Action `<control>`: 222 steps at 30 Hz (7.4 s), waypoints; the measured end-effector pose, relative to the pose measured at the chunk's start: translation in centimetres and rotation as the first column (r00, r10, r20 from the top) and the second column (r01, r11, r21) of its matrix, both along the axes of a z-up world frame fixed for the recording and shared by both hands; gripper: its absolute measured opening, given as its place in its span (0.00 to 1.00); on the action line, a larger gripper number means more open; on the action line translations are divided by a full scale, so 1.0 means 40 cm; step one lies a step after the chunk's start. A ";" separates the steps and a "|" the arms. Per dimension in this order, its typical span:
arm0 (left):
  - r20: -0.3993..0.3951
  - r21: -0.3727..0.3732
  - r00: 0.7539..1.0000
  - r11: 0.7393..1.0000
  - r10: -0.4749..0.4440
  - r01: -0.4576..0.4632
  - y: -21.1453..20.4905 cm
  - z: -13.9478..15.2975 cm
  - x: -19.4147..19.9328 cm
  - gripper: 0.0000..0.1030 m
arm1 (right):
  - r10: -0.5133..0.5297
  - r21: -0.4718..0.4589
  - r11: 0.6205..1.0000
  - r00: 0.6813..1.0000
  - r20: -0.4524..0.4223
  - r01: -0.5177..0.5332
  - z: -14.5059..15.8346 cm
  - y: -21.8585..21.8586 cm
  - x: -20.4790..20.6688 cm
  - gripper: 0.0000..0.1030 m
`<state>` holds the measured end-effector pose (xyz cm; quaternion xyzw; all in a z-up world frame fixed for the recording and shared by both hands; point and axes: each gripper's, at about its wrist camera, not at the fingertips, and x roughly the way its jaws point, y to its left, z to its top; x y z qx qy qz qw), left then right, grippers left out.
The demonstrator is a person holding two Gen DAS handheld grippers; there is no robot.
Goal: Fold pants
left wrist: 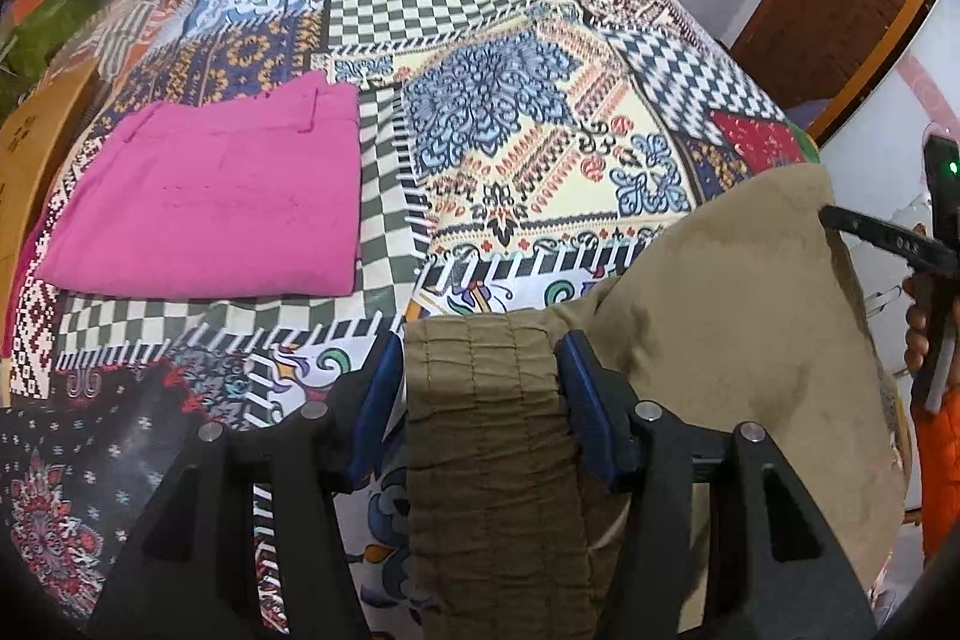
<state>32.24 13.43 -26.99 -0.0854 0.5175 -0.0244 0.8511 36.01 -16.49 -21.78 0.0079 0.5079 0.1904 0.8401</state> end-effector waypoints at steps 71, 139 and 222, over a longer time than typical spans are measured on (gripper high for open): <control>0.069 0.037 0.996 0.998 0.054 -0.057 -0.039 0.123 -0.120 0.55 | 0.090 -0.195 0.977 0.996 0.005 -0.088 0.073 0.030 -0.330 0.20; 0.119 0.136 0.992 0.989 0.036 -0.052 -0.026 0.226 -0.125 0.86 | 0.013 -0.204 0.979 1.000 0.001 -0.013 0.063 -0.028 -0.535 0.49; 0.160 -0.095 0.935 0.947 0.318 -0.306 -0.030 0.135 -0.485 0.33 | 0.213 -0.141 0.969 0.975 0.064 -0.203 0.157 0.243 -0.507 0.52</control>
